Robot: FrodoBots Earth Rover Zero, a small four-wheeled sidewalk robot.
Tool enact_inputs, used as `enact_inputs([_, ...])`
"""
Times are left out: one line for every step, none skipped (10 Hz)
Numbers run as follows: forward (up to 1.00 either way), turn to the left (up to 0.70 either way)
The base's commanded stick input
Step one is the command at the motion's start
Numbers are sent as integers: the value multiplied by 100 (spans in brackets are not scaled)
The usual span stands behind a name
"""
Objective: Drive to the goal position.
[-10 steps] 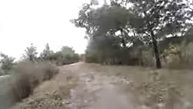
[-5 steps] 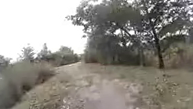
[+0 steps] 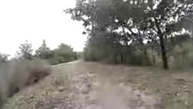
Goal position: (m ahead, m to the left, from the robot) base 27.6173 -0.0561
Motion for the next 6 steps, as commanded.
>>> enact_inputs([70, 0])
enact_inputs([70, 0])
enact_inputs([70, 0])
enact_inputs([70, 28])
enact_inputs([70, 35])
enact_inputs([70, 35])
